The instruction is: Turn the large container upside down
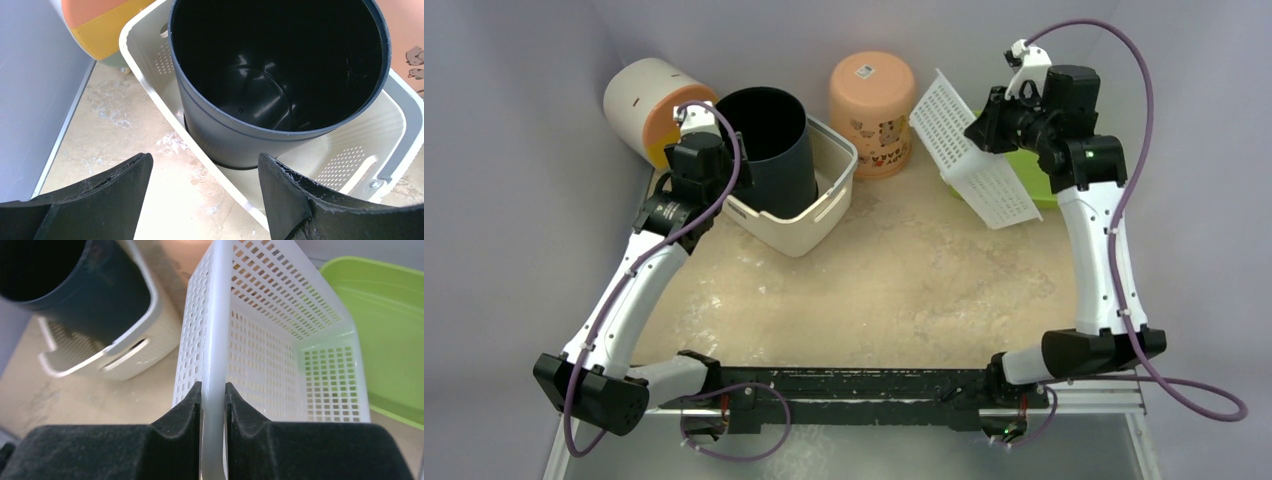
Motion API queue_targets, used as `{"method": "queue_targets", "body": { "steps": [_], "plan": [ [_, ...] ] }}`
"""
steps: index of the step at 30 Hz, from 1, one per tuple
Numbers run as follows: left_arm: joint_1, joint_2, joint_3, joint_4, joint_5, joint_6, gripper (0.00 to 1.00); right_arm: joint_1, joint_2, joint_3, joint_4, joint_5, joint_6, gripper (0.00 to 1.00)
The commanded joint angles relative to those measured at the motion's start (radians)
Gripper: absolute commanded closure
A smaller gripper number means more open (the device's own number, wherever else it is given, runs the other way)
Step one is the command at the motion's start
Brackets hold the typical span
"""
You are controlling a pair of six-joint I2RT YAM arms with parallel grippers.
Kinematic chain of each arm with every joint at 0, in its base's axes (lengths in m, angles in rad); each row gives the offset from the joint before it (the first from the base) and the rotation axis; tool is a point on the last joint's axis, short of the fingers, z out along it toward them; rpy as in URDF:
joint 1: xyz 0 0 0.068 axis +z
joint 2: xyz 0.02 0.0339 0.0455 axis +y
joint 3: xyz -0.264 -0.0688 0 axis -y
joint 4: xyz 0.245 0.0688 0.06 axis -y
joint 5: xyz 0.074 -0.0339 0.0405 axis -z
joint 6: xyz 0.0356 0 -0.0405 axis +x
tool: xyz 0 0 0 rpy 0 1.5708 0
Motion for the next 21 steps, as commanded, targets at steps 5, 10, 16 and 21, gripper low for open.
{"method": "queue_targets", "body": {
  "steps": [5,10,16,21],
  "plan": [
    [-0.006,-0.036,0.014,0.039,0.001,-0.001,0.23,0.052,-0.109,-0.100,0.067,-0.473,0.122,1.00],
    [-0.005,-0.038,0.017,0.038,-0.005,0.008,0.23,0.120,-0.224,-0.355,0.355,-0.703,0.372,1.00],
    [-0.005,-0.031,0.021,0.036,-0.008,0.015,0.23,0.124,-0.316,-0.448,0.491,-0.808,0.575,1.00],
    [-0.006,-0.025,0.029,0.038,-0.005,0.013,0.23,0.123,-0.358,-0.531,0.589,-0.871,0.739,1.00]
  ]
}}
